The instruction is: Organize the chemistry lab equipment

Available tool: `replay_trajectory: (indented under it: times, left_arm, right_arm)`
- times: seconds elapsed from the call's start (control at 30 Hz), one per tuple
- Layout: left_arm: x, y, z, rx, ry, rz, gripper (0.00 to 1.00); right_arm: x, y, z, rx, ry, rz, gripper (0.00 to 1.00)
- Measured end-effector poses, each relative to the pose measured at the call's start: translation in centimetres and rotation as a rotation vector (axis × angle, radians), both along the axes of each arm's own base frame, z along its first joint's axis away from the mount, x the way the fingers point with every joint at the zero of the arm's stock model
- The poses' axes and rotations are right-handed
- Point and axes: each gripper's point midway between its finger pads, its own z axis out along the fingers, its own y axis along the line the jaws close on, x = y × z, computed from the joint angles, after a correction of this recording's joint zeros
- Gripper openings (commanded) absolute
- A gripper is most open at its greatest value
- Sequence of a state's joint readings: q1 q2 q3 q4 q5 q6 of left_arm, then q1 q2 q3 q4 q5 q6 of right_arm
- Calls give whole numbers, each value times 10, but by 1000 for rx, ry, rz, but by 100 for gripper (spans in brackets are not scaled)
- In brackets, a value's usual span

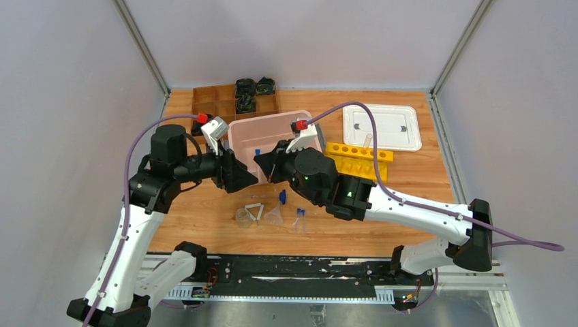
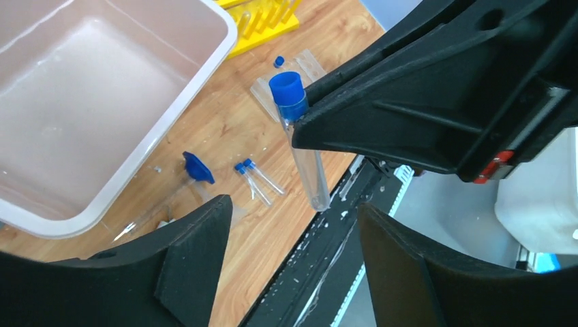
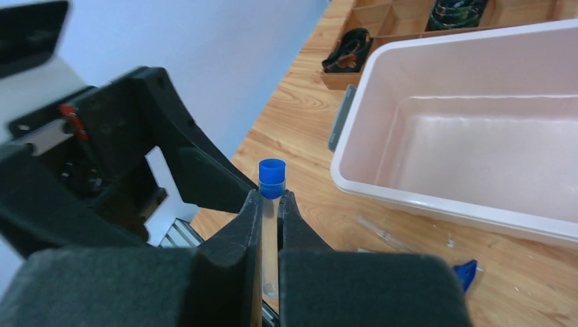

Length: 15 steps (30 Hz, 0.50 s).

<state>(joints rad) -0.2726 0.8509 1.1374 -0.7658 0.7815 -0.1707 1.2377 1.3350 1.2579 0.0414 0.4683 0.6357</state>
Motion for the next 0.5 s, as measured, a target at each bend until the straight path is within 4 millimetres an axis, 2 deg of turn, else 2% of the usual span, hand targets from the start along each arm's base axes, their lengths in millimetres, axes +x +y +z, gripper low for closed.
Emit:
replay_trajectory:
  times: [0.2, 0.3, 0.37, 0.43, 0.5]
  left_arm:
    - [4, -4, -8, -19, 30, -4, 53]
    - [6, -6, -7, -28, 37, -7, 42]
    - [7, -7, -7, -33, 42, -10, 32]
    - [6, -8, -6, -39, 45, -15, 17]
    - [6, -8, -7, -38, 39, -20, 7]
  right_arm:
    - [-2, 11, 10, 53, -18, 9, 0]
    - [-3, 16, 12, 65, -22, 15, 0]
    - [-3, 18, 11, 65, -22, 16, 0]
    - [-2, 19, 9, 63, -21, 15, 0]
    - [-1, 19, 8, 61, -22, 8, 11]
